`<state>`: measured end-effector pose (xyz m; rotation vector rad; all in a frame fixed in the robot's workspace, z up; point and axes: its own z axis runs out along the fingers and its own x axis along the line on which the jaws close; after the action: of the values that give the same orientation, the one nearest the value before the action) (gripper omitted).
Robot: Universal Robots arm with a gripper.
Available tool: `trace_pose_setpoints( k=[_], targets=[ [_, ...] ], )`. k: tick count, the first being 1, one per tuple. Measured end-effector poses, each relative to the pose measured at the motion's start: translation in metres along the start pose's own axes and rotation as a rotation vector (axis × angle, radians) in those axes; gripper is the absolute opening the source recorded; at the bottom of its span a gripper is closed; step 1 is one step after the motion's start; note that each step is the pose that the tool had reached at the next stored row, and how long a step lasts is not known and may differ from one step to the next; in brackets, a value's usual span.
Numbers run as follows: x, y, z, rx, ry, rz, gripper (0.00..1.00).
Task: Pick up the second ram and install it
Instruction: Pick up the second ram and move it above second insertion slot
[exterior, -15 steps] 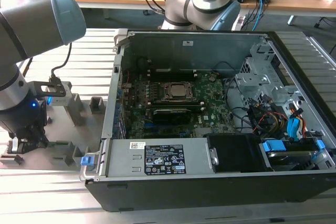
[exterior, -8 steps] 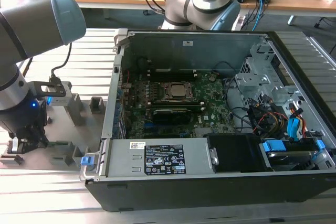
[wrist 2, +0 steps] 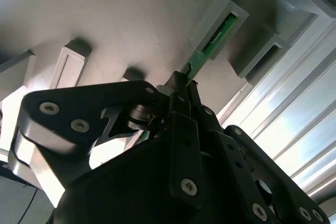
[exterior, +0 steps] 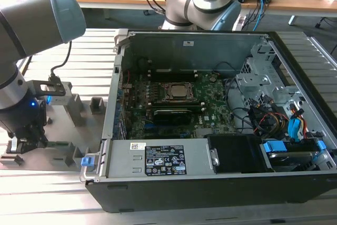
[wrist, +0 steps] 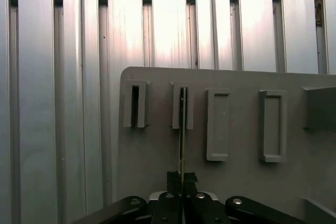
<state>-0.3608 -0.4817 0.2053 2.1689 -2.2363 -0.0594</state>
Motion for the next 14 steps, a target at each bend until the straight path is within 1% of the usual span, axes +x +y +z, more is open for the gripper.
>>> trace_pose_setpoints(
  k=[1, 3, 10, 13, 14],
  targets=[
    [0.0, 0.0001, -0.0016, 0.0, 0.0001, 0.0, 0.14],
    [-0.0001, 0.0004, -0.008, 0.0, 0.0, 0.0, 0.14],
    [-0.0002, 0.0007, -0.0159, -0.0001, 0.0001, 0.0, 0.14],
    [-0.0003, 0.0009, -0.0203, 0.0, 0.0001, 0.0, 0.14],
    [-0.0004, 0.001, -0.0229, 0.0001, 0.0, 0.0, 0.14]
  ],
)
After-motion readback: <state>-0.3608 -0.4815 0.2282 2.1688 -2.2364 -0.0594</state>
